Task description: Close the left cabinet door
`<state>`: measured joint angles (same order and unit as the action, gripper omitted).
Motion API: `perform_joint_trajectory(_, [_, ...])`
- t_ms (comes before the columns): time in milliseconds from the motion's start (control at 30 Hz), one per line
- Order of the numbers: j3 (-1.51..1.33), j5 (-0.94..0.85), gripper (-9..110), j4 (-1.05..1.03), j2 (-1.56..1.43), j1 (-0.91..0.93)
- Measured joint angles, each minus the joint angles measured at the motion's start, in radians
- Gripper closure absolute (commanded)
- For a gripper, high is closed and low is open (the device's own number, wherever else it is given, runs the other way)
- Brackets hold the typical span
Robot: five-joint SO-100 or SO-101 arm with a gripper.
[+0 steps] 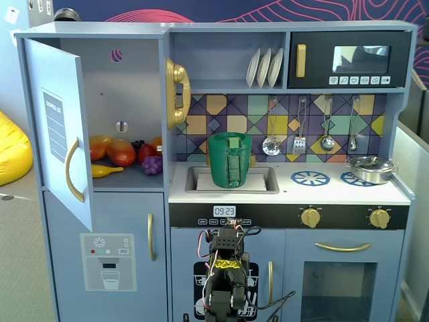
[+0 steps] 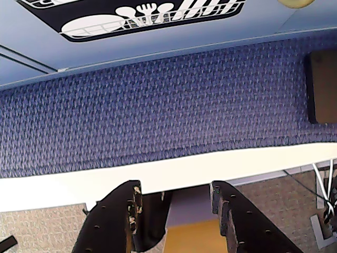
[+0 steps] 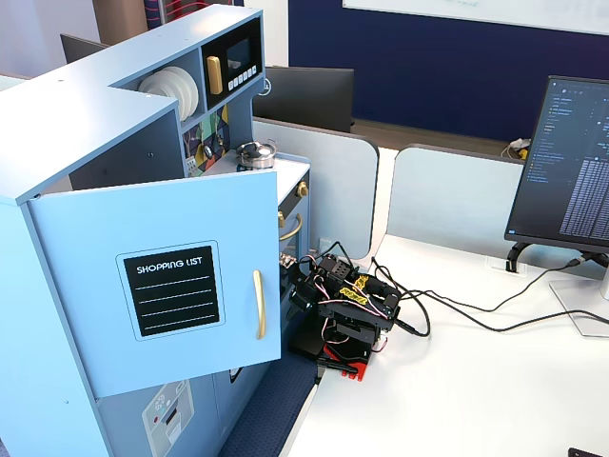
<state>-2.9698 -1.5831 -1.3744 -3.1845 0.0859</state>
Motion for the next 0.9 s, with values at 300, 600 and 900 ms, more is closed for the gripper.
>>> perform_joint_trajectory(300, [0.0,0.009,101,0.0,0.0,-0.02])
perform_joint_trajectory(600, [0.032,0.089,101,0.034,0.029,-0.219])
perform_joint_trajectory(900, [0.364,0.028,102,0.376,0.235,-1.029])
